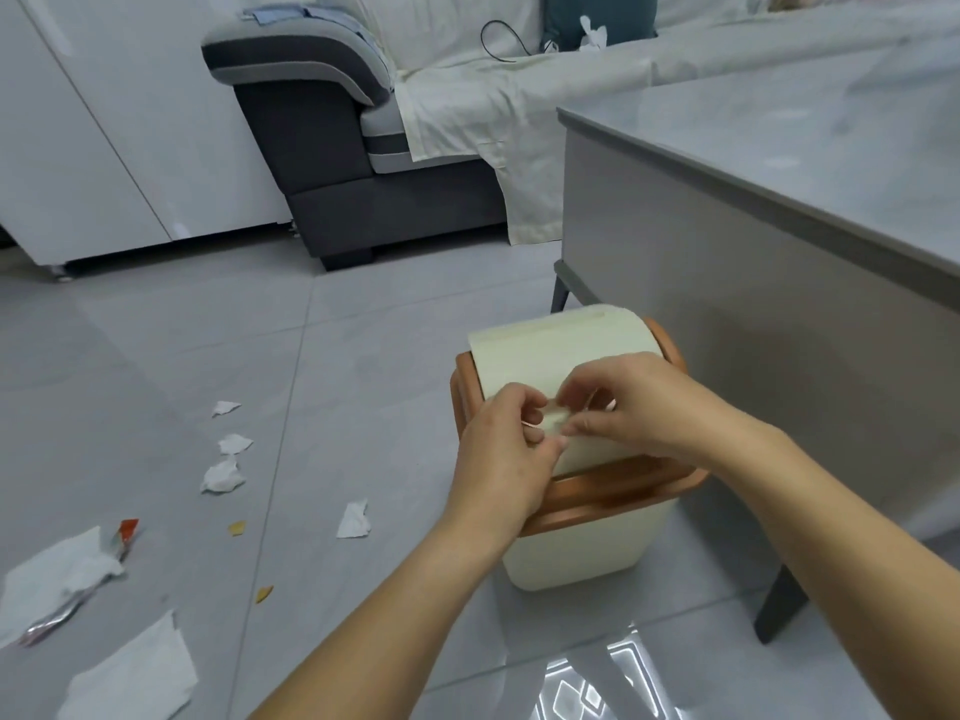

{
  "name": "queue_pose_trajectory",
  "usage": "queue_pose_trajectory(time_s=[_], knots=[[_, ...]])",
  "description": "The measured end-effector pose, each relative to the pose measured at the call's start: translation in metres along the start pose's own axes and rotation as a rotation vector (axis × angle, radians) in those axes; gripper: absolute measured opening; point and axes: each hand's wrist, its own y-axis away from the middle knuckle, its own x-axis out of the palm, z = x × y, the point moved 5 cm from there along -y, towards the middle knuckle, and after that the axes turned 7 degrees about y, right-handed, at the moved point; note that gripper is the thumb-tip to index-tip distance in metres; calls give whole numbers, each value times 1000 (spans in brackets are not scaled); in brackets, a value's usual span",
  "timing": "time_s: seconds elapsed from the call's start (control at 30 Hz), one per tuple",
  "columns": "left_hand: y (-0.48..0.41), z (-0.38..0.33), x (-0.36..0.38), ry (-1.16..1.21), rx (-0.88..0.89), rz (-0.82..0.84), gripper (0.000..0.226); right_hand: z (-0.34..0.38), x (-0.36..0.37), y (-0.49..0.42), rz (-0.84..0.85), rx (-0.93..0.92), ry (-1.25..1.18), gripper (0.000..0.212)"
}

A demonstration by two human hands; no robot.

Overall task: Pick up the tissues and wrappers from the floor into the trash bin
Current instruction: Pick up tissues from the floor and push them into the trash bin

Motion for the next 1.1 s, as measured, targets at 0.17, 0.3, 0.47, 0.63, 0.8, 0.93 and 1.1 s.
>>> queue_pose_trajectory(time_s=[0.17,0.3,0.47,0.63,0.8,0.93,1.1], knots=[[6,1,-21,2,43,-16,13,20,-3,-6,-37,-22,12,23],[15,17,-59,-29,13,17,21,46,7,-8,-38,-70,27,19],[52,74,-149,-110,-131,23,20,101,32,-18,-27,-192,47,14],[124,153,-256,-160,-329,-130,22,185,101,-40,165,-372,35,13],[224,247,-338,-96,-553,-369,22,275,209,-58,418,-462,-44,16],[293,312,-384,-82,-714,-534,26,338,296,-62,524,-486,-54,28],[354,372,-431,-131,-868,-642,48,397,378,-57,596,-553,31,44]])
